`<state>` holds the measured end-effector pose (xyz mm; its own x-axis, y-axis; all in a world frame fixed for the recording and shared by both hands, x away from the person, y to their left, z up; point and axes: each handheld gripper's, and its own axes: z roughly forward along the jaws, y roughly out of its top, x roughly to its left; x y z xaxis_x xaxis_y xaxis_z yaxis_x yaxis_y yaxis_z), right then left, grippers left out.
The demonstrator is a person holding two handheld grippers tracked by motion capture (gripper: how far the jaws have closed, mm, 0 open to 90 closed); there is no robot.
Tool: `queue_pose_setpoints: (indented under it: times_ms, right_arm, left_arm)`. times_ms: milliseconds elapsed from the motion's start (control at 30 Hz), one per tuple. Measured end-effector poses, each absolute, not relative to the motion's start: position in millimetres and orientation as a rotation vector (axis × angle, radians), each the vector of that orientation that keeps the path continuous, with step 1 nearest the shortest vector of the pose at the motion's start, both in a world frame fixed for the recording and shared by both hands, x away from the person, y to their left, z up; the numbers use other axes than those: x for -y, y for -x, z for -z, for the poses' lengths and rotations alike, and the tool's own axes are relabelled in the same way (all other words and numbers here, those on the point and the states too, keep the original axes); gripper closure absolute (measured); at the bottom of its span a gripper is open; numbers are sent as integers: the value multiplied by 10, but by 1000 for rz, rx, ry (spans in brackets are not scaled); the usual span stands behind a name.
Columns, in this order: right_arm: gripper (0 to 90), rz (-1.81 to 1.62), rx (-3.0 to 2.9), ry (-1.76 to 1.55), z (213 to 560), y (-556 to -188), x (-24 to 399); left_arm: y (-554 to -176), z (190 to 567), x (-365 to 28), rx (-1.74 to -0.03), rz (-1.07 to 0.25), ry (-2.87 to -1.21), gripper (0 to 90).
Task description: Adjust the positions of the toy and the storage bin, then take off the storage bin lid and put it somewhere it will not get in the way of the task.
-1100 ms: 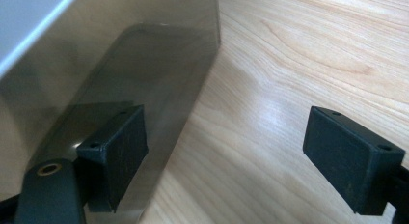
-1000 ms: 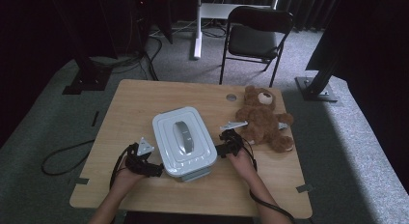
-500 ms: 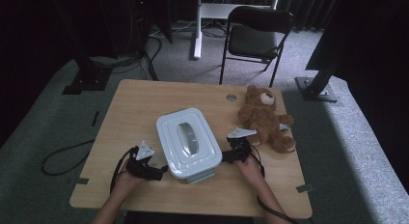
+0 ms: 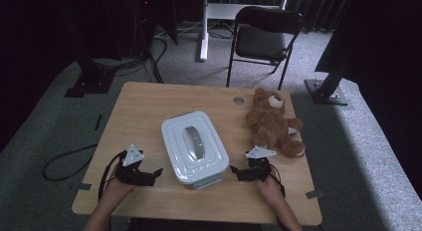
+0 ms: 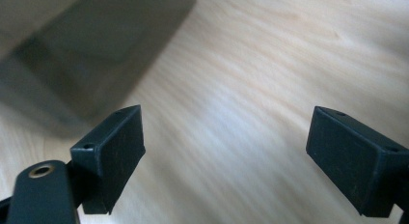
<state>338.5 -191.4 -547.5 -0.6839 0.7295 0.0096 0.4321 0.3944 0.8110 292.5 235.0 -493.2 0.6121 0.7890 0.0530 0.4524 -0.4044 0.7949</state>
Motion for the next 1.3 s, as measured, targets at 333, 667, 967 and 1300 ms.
queue_pose_setpoints:
  times_ms: [333, 667, 967, 1300]
  right_arm:
    - [123, -1153, -2231, -1162, 5553, -3282, 2395]
    - [123, -1089, -2206, -1239, 5608, -3257, 2663]
    - [123, -1048, -2209, -1278, 5638, -3280, 2719]
    - [125, -1028, -2196, -1294, 5639, -3280, 2720]
  left_arm:
    - [-2803, 4620, -2301, -953, -539, -2066, 11]
    - [-2770, 4281, -2190, -899, -522, -2016, 11]
    - [-2789, 4129, -1912, -831, -481, -2039, 11]
    - [-2884, 4132, -1649, -781, -404, -2060, 11]
